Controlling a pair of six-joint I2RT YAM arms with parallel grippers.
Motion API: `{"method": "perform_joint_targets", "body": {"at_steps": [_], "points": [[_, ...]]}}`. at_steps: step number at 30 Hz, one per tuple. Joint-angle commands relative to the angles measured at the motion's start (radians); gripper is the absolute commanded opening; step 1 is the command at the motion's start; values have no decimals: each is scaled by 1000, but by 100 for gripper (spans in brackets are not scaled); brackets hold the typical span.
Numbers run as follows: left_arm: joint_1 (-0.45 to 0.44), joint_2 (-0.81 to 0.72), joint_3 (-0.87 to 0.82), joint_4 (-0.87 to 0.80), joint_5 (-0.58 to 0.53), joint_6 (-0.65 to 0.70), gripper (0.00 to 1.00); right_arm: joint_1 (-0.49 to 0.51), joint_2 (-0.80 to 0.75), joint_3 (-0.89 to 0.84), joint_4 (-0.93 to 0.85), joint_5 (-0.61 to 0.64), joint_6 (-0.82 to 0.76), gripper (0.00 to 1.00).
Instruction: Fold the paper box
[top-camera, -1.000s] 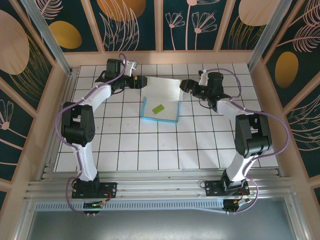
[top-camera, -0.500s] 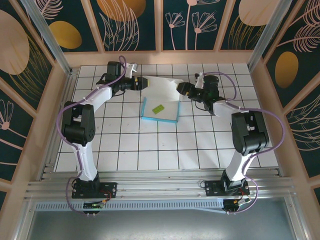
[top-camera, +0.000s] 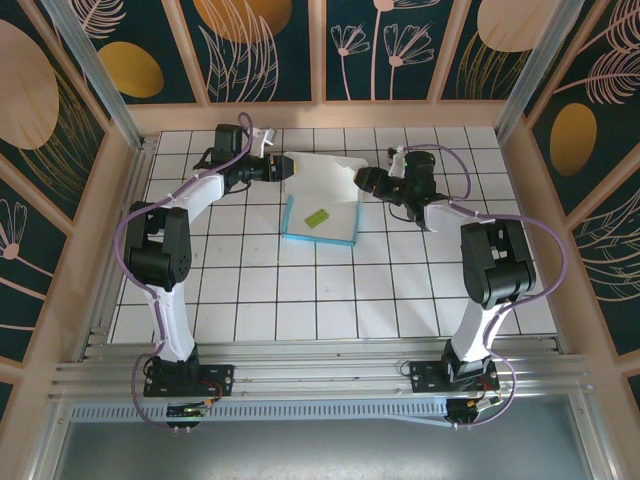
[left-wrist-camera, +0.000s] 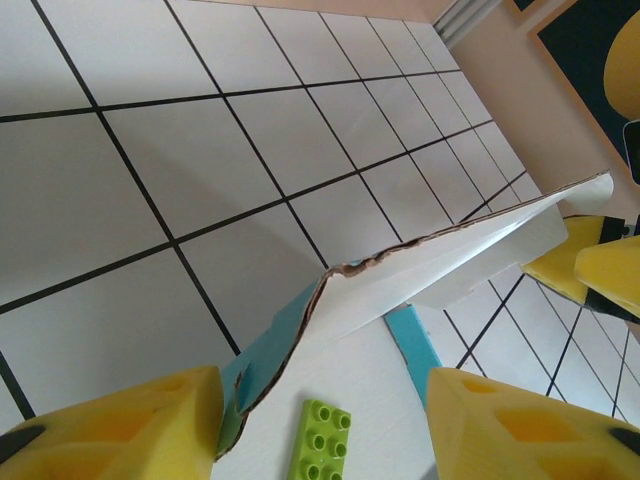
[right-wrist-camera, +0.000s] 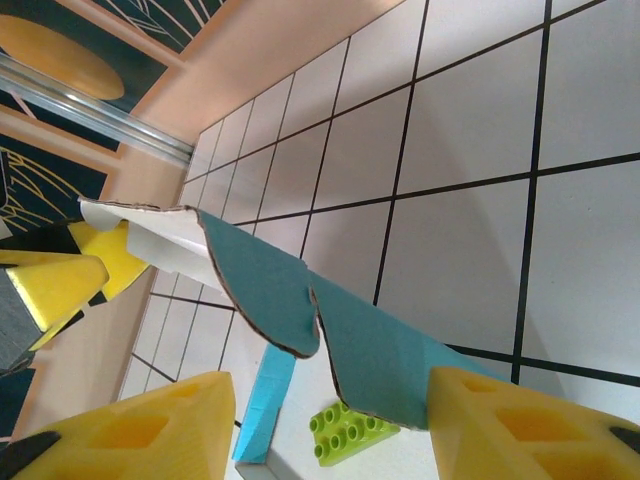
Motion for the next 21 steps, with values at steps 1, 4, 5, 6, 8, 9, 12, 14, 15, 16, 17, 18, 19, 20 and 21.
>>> {"method": "perform_joint_targets", "body": {"at_steps": [1,4,5,6,8,9,12,14,15,16,17,18,19,20,21], "points": [[-2,16,-28,42,49,-23,54,16,20,35,4,3,-21,51],[-4,-1,-68,77,54,-54,55,22,15,25,6,10,-15,51],[-7,-10,-81,94,54,-69,56,24,14,20,12,14,-10,51],[-9,-17,-96,109,55,-87,56,26,13,15,17,16,-2,51],[-13,-29,-120,141,57,-114,57,30,10,5,33,14,13,51],[-17,-35,-133,158,54,-126,58,32,10,1,39,15,19,51],[-20,-43,-162,199,43,-176,59,37,9,-12,47,22,26,51],[-20,-47,-181,223,29,-211,59,39,7,-23,56,26,32,51],[-21,-51,-190,233,19,-230,59,40,6,-30,63,29,35,51],[-20,-54,-196,236,11,-242,59,40,4,-36,67,32,37,51],[-22,-60,-202,235,-1,-251,60,40,2,-41,70,35,39,51],[-22,-64,-205,224,-23,-255,62,39,-1,-45,72,40,39,52],[-22,-69,-204,203,-46,-251,63,40,-3,-46,73,45,39,52],[-24,-73,-198,170,-76,-243,65,40,-5,-48,72,50,38,53],[-23,-78,-191,136,-102,-233,65,40,-4,-46,69,55,36,53]]}}
